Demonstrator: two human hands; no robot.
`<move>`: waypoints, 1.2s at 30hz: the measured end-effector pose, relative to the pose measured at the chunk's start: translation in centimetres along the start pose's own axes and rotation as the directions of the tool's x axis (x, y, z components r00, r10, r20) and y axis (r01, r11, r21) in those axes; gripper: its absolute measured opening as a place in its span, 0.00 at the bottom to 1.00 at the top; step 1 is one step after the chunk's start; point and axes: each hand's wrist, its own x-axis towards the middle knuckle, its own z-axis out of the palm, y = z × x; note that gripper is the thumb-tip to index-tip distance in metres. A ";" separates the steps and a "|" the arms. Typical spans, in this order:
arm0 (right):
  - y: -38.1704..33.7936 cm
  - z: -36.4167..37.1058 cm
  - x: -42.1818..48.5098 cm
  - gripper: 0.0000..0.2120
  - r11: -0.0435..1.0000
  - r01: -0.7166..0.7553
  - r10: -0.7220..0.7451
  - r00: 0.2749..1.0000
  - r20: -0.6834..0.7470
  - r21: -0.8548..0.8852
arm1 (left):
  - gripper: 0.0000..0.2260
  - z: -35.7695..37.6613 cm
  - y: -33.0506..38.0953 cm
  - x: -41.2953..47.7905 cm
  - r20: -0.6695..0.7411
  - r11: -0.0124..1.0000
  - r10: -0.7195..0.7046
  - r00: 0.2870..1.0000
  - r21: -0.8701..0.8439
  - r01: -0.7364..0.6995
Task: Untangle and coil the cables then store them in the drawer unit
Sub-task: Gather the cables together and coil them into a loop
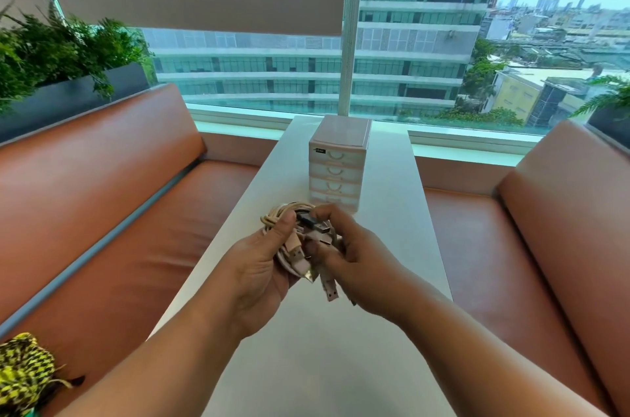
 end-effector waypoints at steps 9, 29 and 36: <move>0.0 -1.3 0.7 0.14 0.978 -0.037 0.050 0.997 0.058 -0.204 | 0.14 -0.6 -0.2 0.3 -0.009 0.984 0.007 1.000 0.177 -0.006; 0.2 -1.8 -0.3 0.16 0.972 -0.093 0.121 0.985 0.121 -0.217 | 0.19 -1.0 -2.4 -0.2 0.000 0.970 0.042 0.999 0.239 -0.040; 0.5 -1.2 -0.3 0.16 0.884 -0.084 0.150 0.983 0.109 -0.460 | 0.20 -0.2 -2.3 -0.5 0.049 0.964 -0.014 0.999 0.266 0.001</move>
